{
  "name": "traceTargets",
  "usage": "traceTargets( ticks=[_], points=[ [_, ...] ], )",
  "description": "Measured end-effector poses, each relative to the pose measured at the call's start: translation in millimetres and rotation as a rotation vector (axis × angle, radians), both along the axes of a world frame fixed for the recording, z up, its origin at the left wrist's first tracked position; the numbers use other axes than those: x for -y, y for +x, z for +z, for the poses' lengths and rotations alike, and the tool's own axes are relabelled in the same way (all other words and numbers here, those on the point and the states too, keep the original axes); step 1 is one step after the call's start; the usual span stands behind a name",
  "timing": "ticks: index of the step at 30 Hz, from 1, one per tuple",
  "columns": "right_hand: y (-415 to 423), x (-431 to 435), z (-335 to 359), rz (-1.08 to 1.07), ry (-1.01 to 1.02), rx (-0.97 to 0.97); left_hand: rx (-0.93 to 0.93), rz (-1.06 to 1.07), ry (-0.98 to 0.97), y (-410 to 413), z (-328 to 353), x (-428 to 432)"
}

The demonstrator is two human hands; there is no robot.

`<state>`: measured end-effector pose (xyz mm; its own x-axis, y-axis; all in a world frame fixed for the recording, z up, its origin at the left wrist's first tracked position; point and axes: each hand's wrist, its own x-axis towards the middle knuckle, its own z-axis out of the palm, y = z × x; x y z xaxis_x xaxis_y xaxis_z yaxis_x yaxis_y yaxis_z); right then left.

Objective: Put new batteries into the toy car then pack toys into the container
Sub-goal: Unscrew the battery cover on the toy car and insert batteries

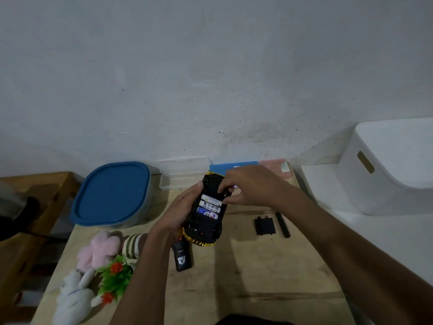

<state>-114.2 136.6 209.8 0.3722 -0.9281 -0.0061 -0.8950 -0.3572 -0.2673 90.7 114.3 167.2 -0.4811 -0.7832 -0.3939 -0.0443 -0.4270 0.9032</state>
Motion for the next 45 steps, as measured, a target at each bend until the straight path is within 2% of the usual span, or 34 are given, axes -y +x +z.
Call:
traceTargets(
  ticks=[4,7,13,19,30,39,45],
  points=[
    [5,7,6,0.219,-0.113,-0.079,-0.033,-0.041,-0.032,-3,8,0],
    [7,12,9,0.311,-0.101,-0.133,0.002,-0.065,-0.028,-2,11,0],
    [11,16,14,0.41,-0.102,-0.204,0.073,-0.081,-0.003,-1,15,0],
    [10,18,11,0.51,-0.163,-0.264,0.051,-0.07,0.149,-2,12,3],
    [11,18,0,0.588,-0.167,-0.363,0.13,-0.104,0.02,-3,2,3],
    [6,21,-7,0.542,-0.148,-0.25,0.067,-0.109,0.007,-3,0,0],
    [2,13,-16,0.342,-0.233,0.036,-0.071,0.056,0.116,0,-4,3]
  ],
)
